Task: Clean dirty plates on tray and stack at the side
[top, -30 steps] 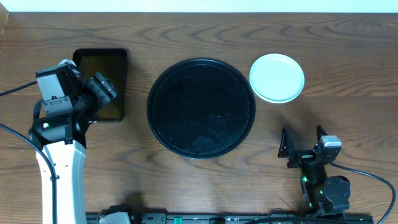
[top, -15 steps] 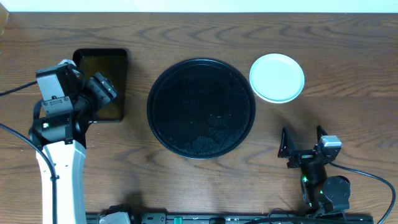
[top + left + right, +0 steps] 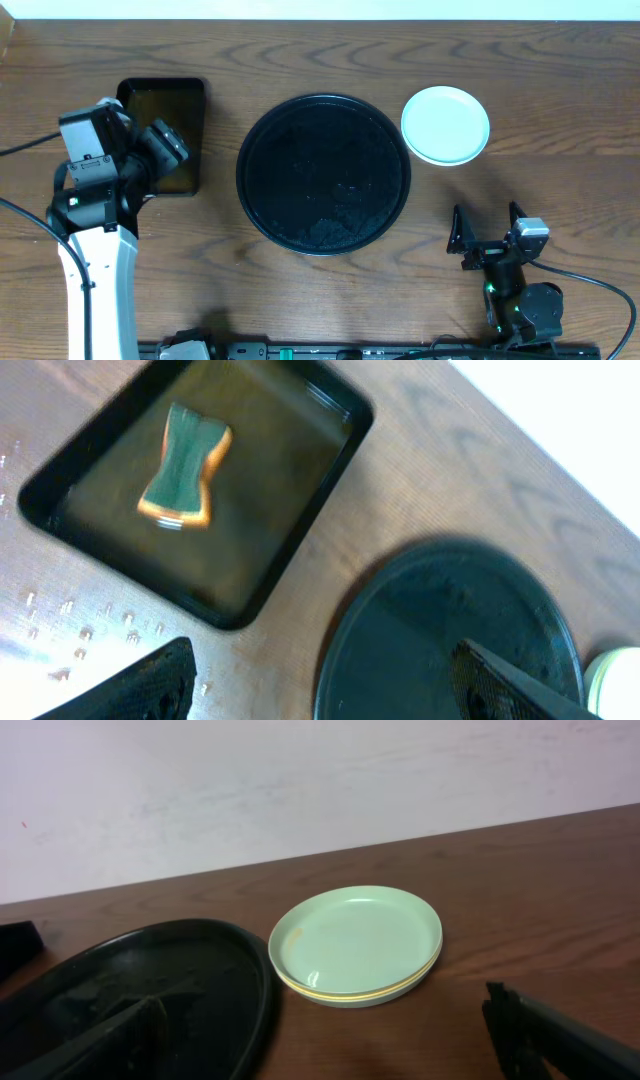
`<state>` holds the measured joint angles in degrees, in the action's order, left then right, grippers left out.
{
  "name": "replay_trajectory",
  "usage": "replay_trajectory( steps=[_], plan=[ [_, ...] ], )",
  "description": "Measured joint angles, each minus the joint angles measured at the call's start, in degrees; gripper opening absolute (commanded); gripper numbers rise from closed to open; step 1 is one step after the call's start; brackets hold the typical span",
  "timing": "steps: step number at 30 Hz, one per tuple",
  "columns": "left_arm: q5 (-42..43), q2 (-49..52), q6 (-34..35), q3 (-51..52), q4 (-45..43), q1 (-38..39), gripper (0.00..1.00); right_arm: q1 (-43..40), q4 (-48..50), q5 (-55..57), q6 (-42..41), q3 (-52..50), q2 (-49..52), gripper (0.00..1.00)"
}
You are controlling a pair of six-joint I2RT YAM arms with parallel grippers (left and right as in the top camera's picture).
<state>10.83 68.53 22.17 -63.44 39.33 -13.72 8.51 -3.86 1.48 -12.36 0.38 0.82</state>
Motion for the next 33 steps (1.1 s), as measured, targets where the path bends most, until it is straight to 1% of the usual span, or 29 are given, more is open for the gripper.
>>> replay_trajectory(
  steps=[4, 10, 14, 17, 20, 24, 28, 33],
  plan=[
    [0.0, 0.1, -0.2, 0.5, 4.2, 0.4, 0.81, 0.0, 0.0, 0.0, 0.0, 0.0, 0.0, 0.99],
    [-1.7, -0.6, -2.6, 7.8, 3.6, 3.0, 0.81, 0.0, 0.0, 0.0, 0.0, 0.0, 0.0, 0.99],
    [-4.9, -4.3, -3.2, 15.3, 0.6, 4.1, 0.81, 0.0, 0.0, 0.0, 0.0, 0.0, -0.1, 0.99],
    [-6.5, -8.6, -3.3, 21.6, -3.6, 4.1, 0.81, 0.0, 0.0, 0.0, 0.0, 0.0, -0.1, 0.99],
    [-7.3, -13.6, -3.6, 29.2, -11.8, 4.1, 0.81, 0.0, 0.0, 0.0, 0.0, 0.0, -0.1, 0.99],
    [-7.9, -19.5, -4.0, 38.1, -19.0, 4.1, 0.81, 0.0, 0.0, 0.0, 0.0, 0.0, -0.1, 0.99],
    [-8.1, -24.0, -4.0, 44.7, -23.4, 4.2, 0.81, 0.0, 0.0, 0.0, 0.0, 0.0, -0.1, 0.99],
    [-8.7, -28.2, -4.0, 48.3, -25.0, 5.6, 0.81, 0.0, 0.0, 0.0, 0.0, 0.0, -0.1, 0.99]
  ],
)
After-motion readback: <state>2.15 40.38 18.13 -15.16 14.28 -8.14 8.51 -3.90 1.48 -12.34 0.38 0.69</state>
